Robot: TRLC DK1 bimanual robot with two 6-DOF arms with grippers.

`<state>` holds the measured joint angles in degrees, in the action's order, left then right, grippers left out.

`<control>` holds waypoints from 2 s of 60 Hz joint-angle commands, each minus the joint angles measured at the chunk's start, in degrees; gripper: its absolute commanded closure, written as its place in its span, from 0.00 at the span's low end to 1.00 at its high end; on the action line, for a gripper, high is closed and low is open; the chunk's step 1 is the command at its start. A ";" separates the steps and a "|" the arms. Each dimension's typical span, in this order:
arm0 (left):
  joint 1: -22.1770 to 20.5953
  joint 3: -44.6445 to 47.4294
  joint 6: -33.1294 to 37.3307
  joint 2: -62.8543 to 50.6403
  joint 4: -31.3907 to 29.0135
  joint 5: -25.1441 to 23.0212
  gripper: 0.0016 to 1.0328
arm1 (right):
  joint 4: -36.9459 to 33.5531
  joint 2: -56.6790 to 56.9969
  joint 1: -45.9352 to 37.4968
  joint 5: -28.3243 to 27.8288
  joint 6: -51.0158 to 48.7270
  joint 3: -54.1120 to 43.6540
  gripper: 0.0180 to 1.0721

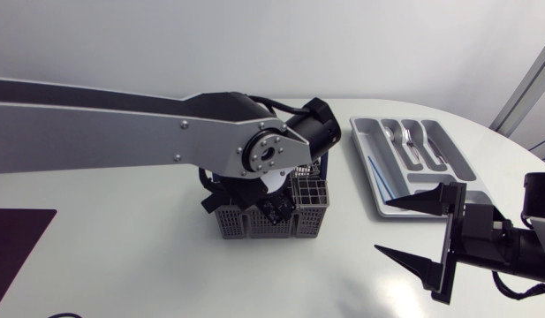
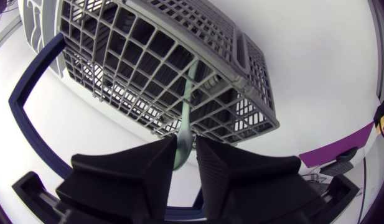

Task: Unload the cutlery basket into the drawer organizer.

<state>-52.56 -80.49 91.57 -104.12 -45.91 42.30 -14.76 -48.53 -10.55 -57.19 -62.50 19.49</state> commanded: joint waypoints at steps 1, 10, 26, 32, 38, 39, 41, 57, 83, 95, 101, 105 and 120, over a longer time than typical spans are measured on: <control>0.44 1.74 2.12 1.28 0.47 0.59 0.90 | -0.09 0.28 0.44 -0.03 1.77 -1.03 0.07; 0.52 1.83 2.12 1.28 0.73 0.59 0.92 | -0.09 0.28 0.44 -0.03 1.86 -1.12 0.07; -0.62 -0.02 1.86 1.81 0.56 0.50 0.93 | -0.09 0.28 0.53 -0.03 1.86 -1.12 0.07; -0.88 -0.28 1.68 2.07 0.38 0.50 0.93 | -0.09 0.46 0.53 -0.03 2.03 -1.12 0.07; -1.32 -0.28 1.59 2.51 0.03 0.50 0.94 | -0.09 0.63 0.53 -0.03 2.12 -1.20 0.07; -1.41 -0.28 1.68 2.51 0.03 0.50 0.94 | -0.09 0.63 0.53 -0.03 2.12 -1.29 0.07; -1.59 -0.37 1.59 2.60 -0.06 0.50 0.94 | -0.09 0.81 0.53 -0.03 2.12 -1.29 0.07; -2.11 -0.46 1.42 3.04 -2.96 0.76 0.94 | -0.70 2.13 0.61 -0.03 2.12 -1.82 0.07; -2.64 -4.06 0.89 2.78 -10.87 2.78 0.94 | -0.97 4.06 0.70 -0.38 2.03 -3.23 0.07; -2.82 -6.00 0.89 2.78 -12.54 3.66 0.94 | -0.97 5.12 1.05 -0.38 2.03 -3.67 0.07; -3.08 -6.61 0.80 3.04 -13.42 4.01 0.94 | -1.06 5.29 1.14 -0.38 2.03 -3.67 0.07; -3.34 -7.05 0.63 3.22 -13.94 4.01 0.94 | -1.06 5.47 1.32 -0.38 2.03 -3.67 0.07; -4.57 -7.75 -0.08 4.01 -15.53 5.16 0.94 | -1.32 7.05 1.49 -0.38 2.91 -3.75 0.07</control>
<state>-56.12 -86.56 91.46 -102.13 -60.29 46.70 -15.22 -42.33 -9.67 -57.21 -61.36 17.12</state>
